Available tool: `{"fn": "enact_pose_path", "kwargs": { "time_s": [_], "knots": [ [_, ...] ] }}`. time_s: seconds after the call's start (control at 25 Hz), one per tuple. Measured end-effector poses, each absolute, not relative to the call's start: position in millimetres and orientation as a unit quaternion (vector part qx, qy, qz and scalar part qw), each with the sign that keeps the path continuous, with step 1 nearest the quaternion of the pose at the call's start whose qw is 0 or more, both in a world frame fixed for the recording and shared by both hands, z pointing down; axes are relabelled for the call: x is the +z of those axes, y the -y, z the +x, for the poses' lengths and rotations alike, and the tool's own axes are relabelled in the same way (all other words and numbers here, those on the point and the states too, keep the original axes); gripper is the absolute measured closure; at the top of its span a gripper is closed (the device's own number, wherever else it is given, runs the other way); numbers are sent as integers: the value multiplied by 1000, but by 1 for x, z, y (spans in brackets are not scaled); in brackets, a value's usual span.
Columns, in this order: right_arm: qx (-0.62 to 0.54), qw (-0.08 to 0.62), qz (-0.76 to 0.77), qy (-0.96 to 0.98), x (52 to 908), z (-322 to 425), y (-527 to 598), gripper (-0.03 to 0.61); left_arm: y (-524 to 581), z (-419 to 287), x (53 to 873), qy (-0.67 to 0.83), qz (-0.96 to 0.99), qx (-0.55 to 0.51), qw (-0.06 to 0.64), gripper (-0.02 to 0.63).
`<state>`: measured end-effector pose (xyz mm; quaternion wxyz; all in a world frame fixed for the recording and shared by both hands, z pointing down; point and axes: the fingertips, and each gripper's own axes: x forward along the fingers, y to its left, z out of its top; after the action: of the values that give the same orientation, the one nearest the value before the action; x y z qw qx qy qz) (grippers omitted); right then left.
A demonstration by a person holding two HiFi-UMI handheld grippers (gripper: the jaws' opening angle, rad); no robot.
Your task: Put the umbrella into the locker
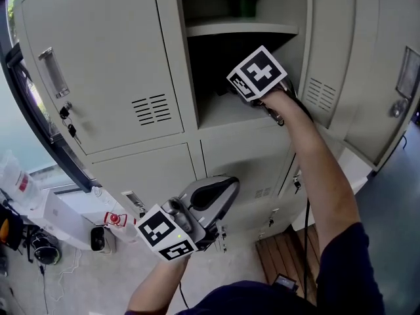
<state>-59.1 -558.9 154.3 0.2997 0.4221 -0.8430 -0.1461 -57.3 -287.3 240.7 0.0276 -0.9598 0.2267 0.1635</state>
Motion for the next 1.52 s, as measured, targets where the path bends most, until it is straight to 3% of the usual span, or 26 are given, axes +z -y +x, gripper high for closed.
{"fn": "enact_pose_path", "kwargs": {
  "time_s": [0.32, 0.6, 0.84, 1.04, 1.32, 1.52],
  "knots": [
    [-222, 134, 441, 859, 117, -26, 439, 288, 266, -58, 256, -220, -964, 148, 13, 611],
    [-227, 56, 393, 889, 162, -18, 341, 302, 249, -69, 270, -208, -968, 137, 1, 611],
    [-94, 25, 320, 942, 281, -5, 284, 484, 243, -83, 297, -208, -968, 133, -35, 611],
    [6, 37, 288, 957, 366, 6, 253, 559, 238, -92, 316, -213, -966, 134, -61, 611],
    [43, 33, 263, 963, 411, 2, 235, 571, 232, -95, 337, -234, -960, 130, -83, 611],
    [77, -29, 235, 969, 397, 5, 235, 572, 235, -97, 356, -262, -951, 128, -102, 612]
  ]
}}
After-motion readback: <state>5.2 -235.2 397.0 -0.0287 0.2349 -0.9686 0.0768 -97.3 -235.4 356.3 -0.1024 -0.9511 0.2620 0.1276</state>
